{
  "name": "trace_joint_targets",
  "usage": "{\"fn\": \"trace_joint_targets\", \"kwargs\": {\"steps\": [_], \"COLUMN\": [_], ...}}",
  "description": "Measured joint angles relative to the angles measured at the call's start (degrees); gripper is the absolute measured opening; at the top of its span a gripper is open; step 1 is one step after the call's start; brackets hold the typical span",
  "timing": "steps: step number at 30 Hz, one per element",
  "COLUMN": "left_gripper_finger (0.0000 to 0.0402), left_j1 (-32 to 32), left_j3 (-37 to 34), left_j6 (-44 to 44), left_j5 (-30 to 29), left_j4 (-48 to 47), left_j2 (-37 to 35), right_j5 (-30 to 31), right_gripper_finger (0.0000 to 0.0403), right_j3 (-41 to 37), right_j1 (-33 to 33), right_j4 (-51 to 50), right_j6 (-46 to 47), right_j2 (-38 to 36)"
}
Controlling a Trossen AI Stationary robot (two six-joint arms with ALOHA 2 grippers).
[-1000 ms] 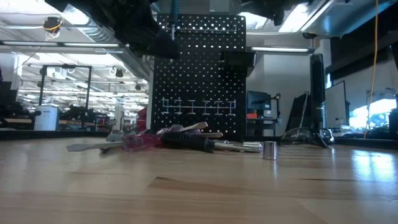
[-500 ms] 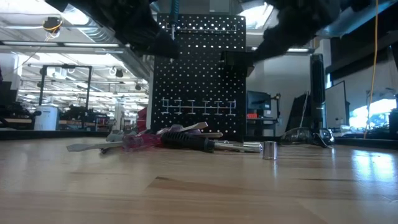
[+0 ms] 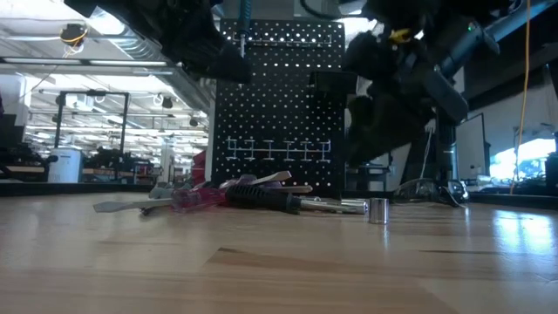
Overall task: Hang tools onto peg board
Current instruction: Put the silver socket into the black bin on the peg board
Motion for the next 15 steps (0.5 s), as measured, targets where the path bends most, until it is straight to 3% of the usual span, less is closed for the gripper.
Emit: {"fn": "trace_joint_targets", "kwargs": {"steps": [15], "left_gripper_finger": [0.0136], "left_j1": [0.2], "left_j3": [0.0], "left_j6": [0.0], "left_j5": [0.0], "left_j4": [0.0], "left_j2": [0.0], "right_j5": [1.0], "right_gripper_finger": [0.0205], "right_j3": [0.0], "right_j1": [0.0], "right_j4": [0.9], "right_j6": [0.7], "right_j2": [7.1]}}
